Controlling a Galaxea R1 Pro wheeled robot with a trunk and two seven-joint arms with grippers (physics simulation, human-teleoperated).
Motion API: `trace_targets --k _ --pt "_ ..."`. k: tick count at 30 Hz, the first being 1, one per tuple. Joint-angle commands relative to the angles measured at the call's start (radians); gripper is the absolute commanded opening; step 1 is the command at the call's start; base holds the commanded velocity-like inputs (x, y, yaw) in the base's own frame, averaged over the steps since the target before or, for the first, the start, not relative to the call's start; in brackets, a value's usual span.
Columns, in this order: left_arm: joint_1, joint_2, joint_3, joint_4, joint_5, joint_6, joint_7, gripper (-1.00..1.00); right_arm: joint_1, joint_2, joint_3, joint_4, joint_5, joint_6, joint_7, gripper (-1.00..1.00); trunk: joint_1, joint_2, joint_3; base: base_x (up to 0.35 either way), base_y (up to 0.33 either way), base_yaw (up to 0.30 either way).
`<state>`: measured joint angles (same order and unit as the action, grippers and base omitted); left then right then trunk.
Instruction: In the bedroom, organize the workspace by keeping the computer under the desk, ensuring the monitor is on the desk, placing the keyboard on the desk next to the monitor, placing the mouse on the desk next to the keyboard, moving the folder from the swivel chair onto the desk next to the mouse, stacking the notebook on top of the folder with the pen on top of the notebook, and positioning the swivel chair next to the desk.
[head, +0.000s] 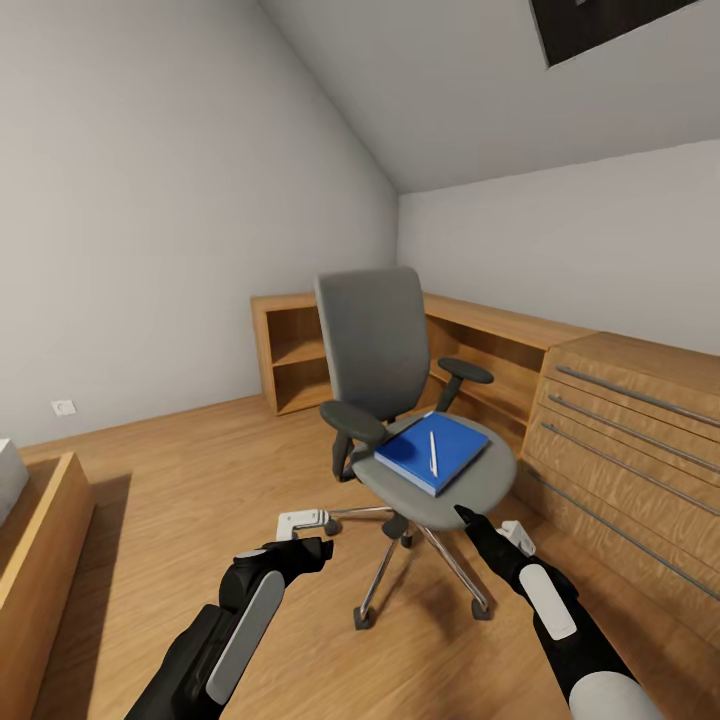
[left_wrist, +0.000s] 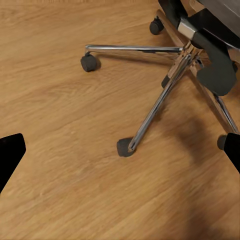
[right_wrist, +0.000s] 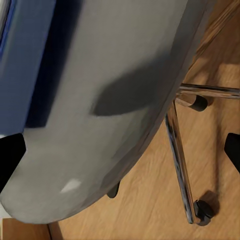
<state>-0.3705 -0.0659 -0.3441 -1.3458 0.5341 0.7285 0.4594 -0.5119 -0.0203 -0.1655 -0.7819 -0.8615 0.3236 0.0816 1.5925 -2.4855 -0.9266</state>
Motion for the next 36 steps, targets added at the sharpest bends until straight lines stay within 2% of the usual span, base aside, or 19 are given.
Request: trace_targets --k 1,16,36 --pt "-0.001 0.000 -0.001 -0.001 0.010 0.002 0.010 1.00 0.000 0.000 -0.003 0.000 -0.004 0.006 0.003 1.00 0.000 0.000 -0.001 0.000 0.000 0.000" --pt "-0.001 0.001 0.000 -0.001 0.010 0.002 0.010 1.00 0.000 0.000 -0.003 0.000 -0.003 0.006 0.003 1.00 0.000 0.000 -0.001 -0.021 0.000 0.000" --pt "-0.001 0.001 0.000 -0.001 0.010 0.002 0.010 1.00 0.000 0.000 -0.003 0.001 -0.002 0.005 0.003 1.00 0.000 0.000 -0.001 -0.286 -0.027 0.000"
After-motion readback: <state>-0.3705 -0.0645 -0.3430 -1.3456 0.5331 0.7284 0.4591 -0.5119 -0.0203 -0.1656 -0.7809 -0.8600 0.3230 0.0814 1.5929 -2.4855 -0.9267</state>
